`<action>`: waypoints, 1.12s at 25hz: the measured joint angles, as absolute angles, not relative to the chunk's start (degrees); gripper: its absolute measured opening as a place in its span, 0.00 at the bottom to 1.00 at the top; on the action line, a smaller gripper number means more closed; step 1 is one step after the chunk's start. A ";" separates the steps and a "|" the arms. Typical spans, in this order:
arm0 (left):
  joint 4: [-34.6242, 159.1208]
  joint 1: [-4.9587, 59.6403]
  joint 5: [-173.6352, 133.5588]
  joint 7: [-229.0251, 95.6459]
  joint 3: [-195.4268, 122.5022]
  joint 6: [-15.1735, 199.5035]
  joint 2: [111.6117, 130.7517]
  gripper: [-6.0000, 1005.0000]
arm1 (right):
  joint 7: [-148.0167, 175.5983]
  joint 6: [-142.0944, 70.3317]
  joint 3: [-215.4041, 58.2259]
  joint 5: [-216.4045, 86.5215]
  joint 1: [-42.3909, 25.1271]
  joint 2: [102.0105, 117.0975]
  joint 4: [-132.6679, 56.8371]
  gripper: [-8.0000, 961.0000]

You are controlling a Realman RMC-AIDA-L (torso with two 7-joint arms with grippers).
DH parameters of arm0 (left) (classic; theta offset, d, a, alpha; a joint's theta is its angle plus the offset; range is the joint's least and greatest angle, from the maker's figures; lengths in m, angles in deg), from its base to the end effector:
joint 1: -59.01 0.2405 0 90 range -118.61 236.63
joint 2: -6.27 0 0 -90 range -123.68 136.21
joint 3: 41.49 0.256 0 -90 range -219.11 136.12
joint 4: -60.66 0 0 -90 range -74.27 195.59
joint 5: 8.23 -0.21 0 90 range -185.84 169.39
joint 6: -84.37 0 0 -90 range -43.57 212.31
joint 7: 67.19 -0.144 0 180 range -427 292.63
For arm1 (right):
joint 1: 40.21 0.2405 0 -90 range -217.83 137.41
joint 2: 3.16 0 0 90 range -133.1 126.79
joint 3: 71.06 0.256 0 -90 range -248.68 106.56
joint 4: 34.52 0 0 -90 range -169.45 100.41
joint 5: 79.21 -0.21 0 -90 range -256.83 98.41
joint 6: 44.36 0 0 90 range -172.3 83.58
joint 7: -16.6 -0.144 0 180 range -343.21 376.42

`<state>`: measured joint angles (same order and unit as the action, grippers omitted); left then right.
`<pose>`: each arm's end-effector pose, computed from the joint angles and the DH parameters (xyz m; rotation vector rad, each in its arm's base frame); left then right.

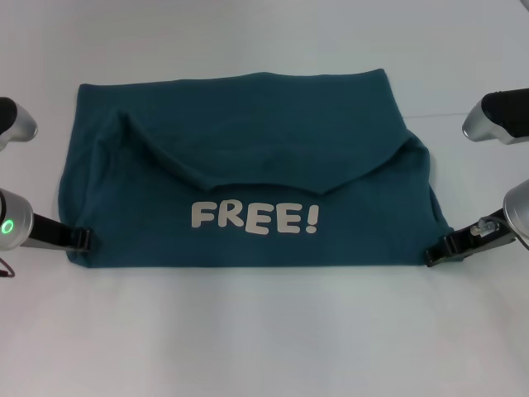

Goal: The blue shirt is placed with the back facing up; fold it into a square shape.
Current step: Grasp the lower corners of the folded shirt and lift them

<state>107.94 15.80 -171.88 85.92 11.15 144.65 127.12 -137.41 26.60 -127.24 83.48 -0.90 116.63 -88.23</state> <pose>-0.2699 0.4196 0.0074 -2.0331 -1.3553 0.2210 0.2765 0.3953 0.0194 -2.0744 1.4211 -0.3318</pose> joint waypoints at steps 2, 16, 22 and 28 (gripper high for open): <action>107.94 15.85 -171.88 85.92 11.15 144.65 127.12 0.06 | -137.16 26.36 -127.28 83.45 -0.90 116.66 -88.11 0.69; 107.93 15.95 -171.41 85.19 11.14 144.73 127.28 0.06 | -135.70 24.42 -126.83 81.25 -1.51 116.50 -87.47 0.22; 107.87 15.99 -170.11 83.12 10.14 147.27 126.89 0.06 | -132.62 27.07 -126.72 79.18 -1.69 116.05 -89.16 0.07; 109.13 15.61 -168.82 79.33 5.37 156.22 125.55 0.06 | -128.06 36.96 -126.69 78.75 -2.54 116.03 -96.65 0.07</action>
